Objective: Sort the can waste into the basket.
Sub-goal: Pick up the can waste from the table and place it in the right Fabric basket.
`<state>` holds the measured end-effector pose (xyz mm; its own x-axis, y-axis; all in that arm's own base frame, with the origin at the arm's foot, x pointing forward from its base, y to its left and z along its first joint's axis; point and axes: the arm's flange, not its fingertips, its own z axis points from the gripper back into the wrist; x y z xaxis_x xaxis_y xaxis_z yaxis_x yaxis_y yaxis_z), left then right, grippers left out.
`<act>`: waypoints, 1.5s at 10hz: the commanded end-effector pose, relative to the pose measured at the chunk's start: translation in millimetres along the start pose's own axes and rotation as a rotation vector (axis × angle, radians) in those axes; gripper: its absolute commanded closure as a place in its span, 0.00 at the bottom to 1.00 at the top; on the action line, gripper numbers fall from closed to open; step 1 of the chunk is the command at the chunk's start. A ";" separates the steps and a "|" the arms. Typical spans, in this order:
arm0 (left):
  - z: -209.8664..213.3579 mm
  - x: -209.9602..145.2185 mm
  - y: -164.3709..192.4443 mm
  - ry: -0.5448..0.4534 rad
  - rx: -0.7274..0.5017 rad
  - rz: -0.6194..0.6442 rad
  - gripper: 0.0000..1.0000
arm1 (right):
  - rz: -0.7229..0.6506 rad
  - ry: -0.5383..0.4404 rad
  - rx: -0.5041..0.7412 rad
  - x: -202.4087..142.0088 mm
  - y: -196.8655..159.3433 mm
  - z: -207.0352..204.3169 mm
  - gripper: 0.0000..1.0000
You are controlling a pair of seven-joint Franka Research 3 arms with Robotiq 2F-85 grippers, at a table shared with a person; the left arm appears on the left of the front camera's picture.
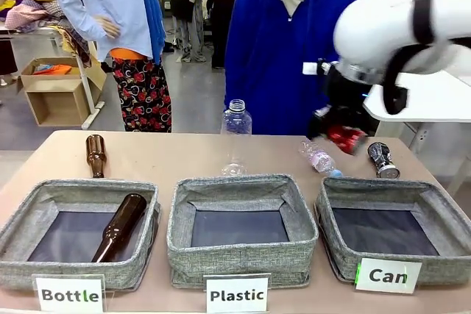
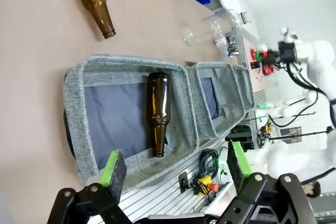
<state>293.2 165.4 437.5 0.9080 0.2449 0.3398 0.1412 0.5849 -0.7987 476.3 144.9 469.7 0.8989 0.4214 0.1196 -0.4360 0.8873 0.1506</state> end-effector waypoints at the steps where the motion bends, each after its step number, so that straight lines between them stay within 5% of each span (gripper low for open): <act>1: 1.8 -2.1 1.6 -0.002 -0.014 -0.008 0.00 | 0.242 0.060 0.001 -63.7 -0.4 12.2 1.00; 3: 1.8 -2.1 1.6 -0.002 -0.014 -0.008 0.00 | 0.485 0.170 0.061 -108.3 -2.2 9.2 1.00; 6: 1.8 -2.1 1.6 -0.002 -0.014 -0.008 0.00 | 0.613 0.206 0.153 -156.1 -25.1 -2.4 1.00; 13: 1.8 -2.1 1.6 -0.002 -0.014 -0.008 0.00 | 0.650 0.166 0.125 -167.1 -48.9 -11.8 1.00; 14: 1.8 -2.1 1.6 -0.002 -0.014 -0.008 0.00 | 0.629 0.158 0.129 -164.3 -51.7 -11.6 0.87; 15: 1.8 -2.1 1.6 -0.002 -0.014 -0.008 0.00 | 0.635 0.152 0.116 -162.9 -53.7 -13.2 0.44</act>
<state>293.0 165.5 437.7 0.9078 0.2452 0.3403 0.1414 0.5849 -0.7987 349.4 37.6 434.8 0.4660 0.8824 0.0656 -0.8689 0.4424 0.2222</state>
